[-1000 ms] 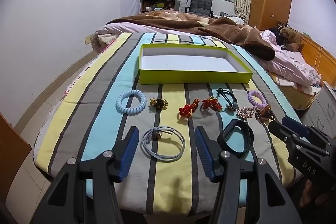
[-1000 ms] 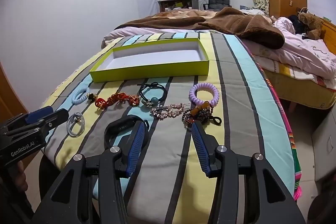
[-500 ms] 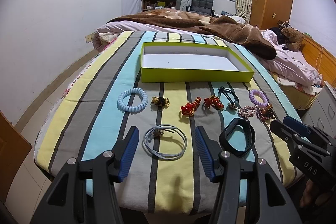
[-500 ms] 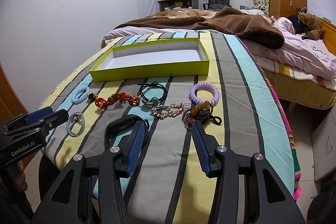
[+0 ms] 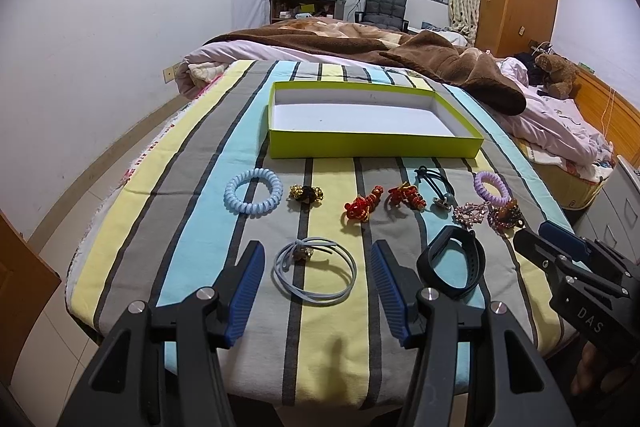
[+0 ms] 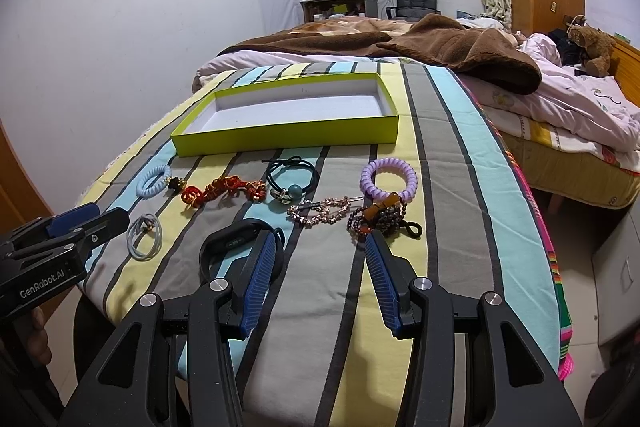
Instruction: Organize jewelry
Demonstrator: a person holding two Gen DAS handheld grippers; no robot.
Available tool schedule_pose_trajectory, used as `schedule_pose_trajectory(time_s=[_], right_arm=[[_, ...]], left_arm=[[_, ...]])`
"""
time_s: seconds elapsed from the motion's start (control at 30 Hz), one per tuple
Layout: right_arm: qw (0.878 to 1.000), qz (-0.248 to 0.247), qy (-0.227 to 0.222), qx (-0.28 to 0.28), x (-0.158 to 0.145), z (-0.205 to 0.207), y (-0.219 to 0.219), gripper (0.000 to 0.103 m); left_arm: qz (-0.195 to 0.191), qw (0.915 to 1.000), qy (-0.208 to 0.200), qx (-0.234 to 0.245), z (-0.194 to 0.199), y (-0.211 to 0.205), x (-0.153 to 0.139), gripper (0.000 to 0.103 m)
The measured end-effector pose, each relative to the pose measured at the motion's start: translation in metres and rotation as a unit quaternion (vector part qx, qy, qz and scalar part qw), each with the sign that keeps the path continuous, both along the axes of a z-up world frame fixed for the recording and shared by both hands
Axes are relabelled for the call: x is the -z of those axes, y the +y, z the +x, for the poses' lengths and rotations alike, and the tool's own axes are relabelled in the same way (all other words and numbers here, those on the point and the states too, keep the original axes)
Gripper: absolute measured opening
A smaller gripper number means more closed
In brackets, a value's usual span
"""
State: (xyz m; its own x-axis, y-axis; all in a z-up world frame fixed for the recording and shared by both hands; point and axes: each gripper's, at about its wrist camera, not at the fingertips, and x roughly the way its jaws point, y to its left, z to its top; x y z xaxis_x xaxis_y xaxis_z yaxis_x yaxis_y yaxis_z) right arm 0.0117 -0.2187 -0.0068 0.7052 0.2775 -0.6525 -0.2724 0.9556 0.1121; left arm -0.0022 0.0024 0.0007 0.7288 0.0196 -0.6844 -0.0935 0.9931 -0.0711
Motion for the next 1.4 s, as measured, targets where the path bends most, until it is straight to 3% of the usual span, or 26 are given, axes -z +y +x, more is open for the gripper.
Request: schedule_pose_trajectory(time_s=[1.4], right_arm=[[1.000,-0.004,0.000,-0.003,-0.0013,-0.0010,0.0040,0.048]], left_arm=[[0.000,1.0000,0.001,-0.001,0.0001,0.0005,-0.0009,0.057]])
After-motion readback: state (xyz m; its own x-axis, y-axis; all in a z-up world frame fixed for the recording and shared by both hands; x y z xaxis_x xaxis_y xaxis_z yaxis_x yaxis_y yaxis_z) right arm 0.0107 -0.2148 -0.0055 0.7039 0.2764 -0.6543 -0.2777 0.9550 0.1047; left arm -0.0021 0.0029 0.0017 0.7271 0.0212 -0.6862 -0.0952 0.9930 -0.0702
